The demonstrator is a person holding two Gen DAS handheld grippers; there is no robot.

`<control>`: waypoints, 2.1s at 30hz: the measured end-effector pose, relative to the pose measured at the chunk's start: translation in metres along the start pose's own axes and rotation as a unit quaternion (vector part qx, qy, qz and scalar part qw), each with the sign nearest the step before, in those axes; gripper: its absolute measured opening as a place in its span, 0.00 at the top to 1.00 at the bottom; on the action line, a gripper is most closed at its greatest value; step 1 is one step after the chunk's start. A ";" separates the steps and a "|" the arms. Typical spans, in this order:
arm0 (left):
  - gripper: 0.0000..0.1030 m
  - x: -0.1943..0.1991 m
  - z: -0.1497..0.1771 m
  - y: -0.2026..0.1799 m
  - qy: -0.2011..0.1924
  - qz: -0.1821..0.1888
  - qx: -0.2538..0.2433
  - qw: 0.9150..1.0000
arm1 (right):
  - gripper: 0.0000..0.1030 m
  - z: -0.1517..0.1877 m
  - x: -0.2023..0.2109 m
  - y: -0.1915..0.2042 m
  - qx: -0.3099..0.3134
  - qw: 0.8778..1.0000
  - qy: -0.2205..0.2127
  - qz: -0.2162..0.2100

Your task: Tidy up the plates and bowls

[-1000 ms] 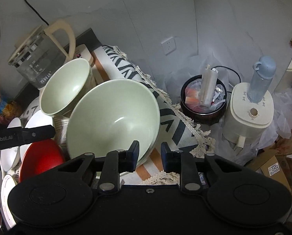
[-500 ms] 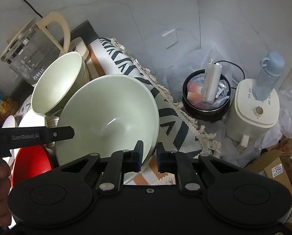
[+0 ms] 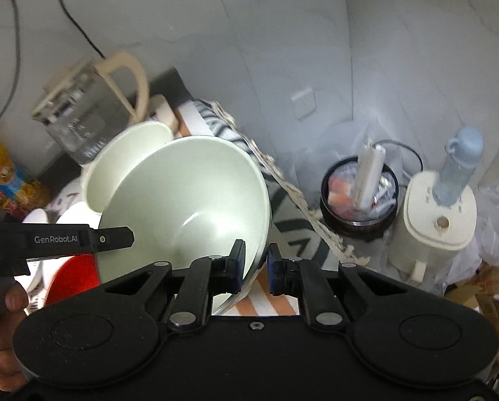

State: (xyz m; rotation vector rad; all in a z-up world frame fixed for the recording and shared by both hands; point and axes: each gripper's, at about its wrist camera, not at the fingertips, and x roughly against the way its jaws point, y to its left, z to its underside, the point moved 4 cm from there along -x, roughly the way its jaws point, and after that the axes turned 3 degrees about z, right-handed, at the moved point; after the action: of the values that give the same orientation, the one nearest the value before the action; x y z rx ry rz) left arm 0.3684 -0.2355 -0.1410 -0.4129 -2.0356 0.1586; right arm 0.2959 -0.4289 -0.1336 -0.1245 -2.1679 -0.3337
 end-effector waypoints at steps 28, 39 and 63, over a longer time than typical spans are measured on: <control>0.92 0.110 0.066 0.064 -0.061 -0.055 0.095 0.992 | 0.87 0.035 0.059 0.085 0.089 0.992 -0.030 -0.080; 0.92 0.100 0.092 0.084 -0.033 -0.070 0.126 0.989 | 0.87 0.055 0.044 0.099 0.115 0.990 0.003 -0.081; 0.91 0.074 0.100 0.108 0.003 -0.073 0.174 0.982 | 0.92 0.050 -0.001 0.112 0.131 0.989 0.038 -0.060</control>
State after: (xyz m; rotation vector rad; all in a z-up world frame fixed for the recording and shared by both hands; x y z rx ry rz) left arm 0.2734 -0.1027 -0.1580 -0.0441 -1.9736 0.4150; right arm 0.2811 -0.3072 -0.1409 0.1642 -2.1265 -0.1155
